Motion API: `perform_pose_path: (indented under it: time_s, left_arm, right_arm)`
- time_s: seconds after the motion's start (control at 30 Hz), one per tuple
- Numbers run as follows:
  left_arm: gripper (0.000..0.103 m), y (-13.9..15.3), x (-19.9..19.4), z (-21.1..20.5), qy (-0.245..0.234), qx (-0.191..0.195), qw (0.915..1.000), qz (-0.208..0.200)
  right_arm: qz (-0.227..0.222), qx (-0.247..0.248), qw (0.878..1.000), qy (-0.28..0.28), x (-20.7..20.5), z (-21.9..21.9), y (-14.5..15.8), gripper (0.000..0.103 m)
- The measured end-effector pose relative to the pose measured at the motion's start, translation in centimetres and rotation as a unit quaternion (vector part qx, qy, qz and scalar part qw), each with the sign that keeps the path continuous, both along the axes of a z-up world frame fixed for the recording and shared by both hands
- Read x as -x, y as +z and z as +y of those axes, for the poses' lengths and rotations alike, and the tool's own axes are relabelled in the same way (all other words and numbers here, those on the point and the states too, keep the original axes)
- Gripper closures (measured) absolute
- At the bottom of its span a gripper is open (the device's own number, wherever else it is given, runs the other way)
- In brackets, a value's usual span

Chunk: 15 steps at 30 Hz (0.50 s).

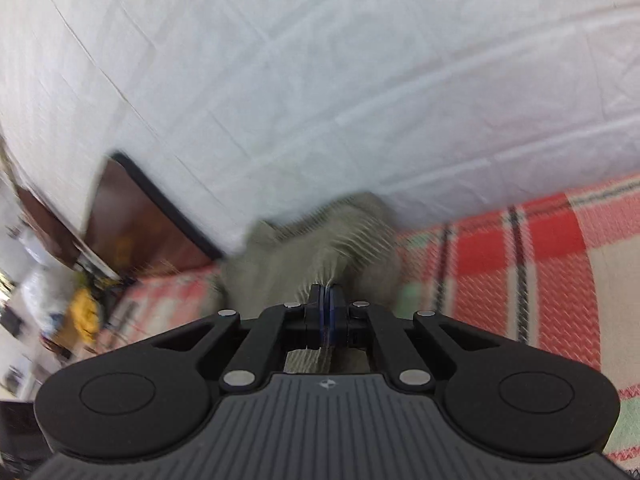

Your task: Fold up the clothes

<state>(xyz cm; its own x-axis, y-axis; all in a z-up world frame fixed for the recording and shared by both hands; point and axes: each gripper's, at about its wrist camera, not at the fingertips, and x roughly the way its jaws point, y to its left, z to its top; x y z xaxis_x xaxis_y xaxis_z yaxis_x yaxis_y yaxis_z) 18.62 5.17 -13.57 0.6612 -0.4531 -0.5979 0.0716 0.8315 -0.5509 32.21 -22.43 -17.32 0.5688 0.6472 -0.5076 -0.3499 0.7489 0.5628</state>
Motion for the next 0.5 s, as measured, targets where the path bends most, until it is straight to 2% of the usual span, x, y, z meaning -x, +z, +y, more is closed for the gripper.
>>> perform_pose_path:
  time_s: [0.03, 0.1, 0.13, 0.17, 0.23, 0.3, 0.37, 0.47, 0.5]
  left_arm:
    - [0.092, -0.2, -0.1, 0.1, -0.002, -0.001, 1.0000, 0.002]
    - [0.091, -0.2, -0.1, 0.2, -0.007, -0.001, 1.0000, 0.000]
    - [0.083, -0.1, -0.1, 0.2, -0.010, 0.000, 1.0000, -0.002]
    - [0.064, 0.0, 0.0, 0.4, -0.009, 0.003, 0.9999, -0.003]
    - [0.055, 0.4, 0.1, 0.9, -0.002, 0.014, 0.9999, -0.004]
    - [0.055, 0.8, 0.3, 1.4, 0.010, 0.016, 0.9998, -0.010]
    - [0.056, 1.0, 0.2, 1.7, 0.022, -0.001, 0.9997, -0.012]
    - [0.059, 0.8, 0.2, 2.0, 0.024, -0.006, 0.9997, -0.001]
    - [0.059, 1.1, 0.5, 2.1, 0.024, -0.003, 0.9997, -0.004]
  right_arm:
    - [0.003, 0.013, 1.000, -0.003, -0.1, 0.2, -0.7, 0.100]
    - [0.001, 0.006, 1.000, -0.007, 0.1, 0.0, -1.3, 0.100]
    - [0.002, 0.002, 1.000, -0.010, 0.1, -0.1, -1.4, 0.100]
    - [0.001, 0.001, 1.000, -0.014, 0.2, -0.3, -1.2, 0.100]
    - [-0.004, 0.002, 1.000, -0.022, 0.3, -0.5, -0.6, 0.100]
    - [-0.008, 0.012, 0.999, -0.037, 0.7, -0.8, -0.1, 0.100]
    - [0.002, 0.027, 0.998, -0.051, 0.4, -0.7, -0.1, 0.100]
    - [0.012, 0.026, 0.998, -0.064, 0.8, -0.9, -0.1, 0.095]
    - [0.011, 0.021, 0.997, -0.068, 1.1, -1.0, 0.2, 0.088]
